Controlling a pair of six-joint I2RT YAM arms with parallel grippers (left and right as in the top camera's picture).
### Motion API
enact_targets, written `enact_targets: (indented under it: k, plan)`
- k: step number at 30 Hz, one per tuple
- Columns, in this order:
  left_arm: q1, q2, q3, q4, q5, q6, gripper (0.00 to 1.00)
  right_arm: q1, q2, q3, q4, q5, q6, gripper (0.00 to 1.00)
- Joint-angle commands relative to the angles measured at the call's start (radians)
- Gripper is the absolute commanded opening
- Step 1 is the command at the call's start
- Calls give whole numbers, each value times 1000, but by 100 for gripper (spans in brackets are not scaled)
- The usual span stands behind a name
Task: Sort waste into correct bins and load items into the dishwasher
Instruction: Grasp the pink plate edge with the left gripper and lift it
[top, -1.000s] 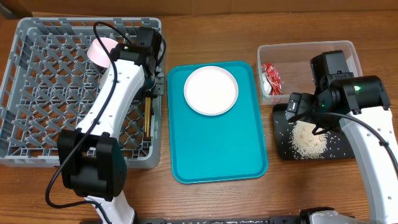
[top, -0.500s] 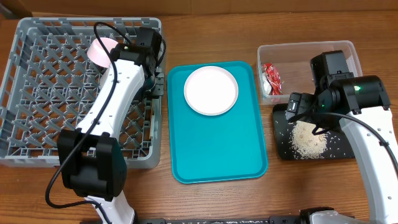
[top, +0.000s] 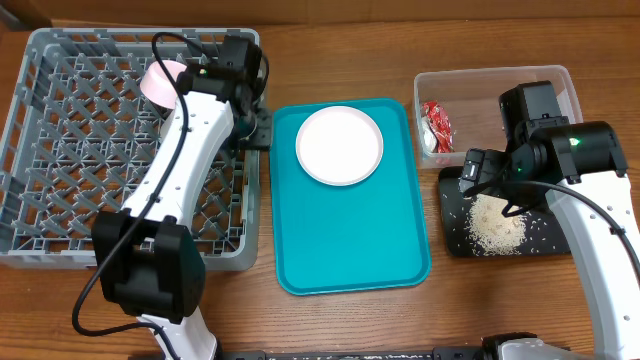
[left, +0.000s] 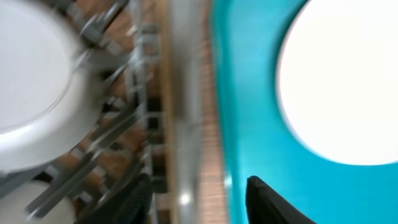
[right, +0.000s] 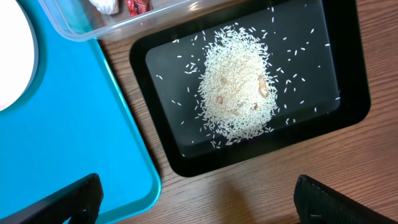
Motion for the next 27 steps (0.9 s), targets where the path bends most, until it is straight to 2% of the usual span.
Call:
enact_targets:
  k: [1, 5, 9, 13, 15, 21, 27]
  plan:
    - [-67, 6, 69, 34, 119, 8, 57, -3, -7, 18, 4, 15, 4, 100]
    - [-159, 6, 64, 116, 114, 26, 69, -3, -7, 18, 4, 15, 4, 100]
    - [-254, 6, 45, 189, 43, 69, 80, -3, -7, 18, 3, 15, 4, 100]
    - [-342, 10, -1, 266, -24, 163, 93, -3, -7, 18, 3, 15, 4, 100]
    - [-363, 16, -16, 285, -23, 183, 95, -3, -7, 18, 3, 15, 4, 100]
    - [-402, 106, -26, 293, -23, 204, 96, -3, -7, 18, 0, 14, 4, 100]
    - [-408, 232, -26, 288, -23, 230, 85, -3, -7, 18, -4, 15, 4, 100]
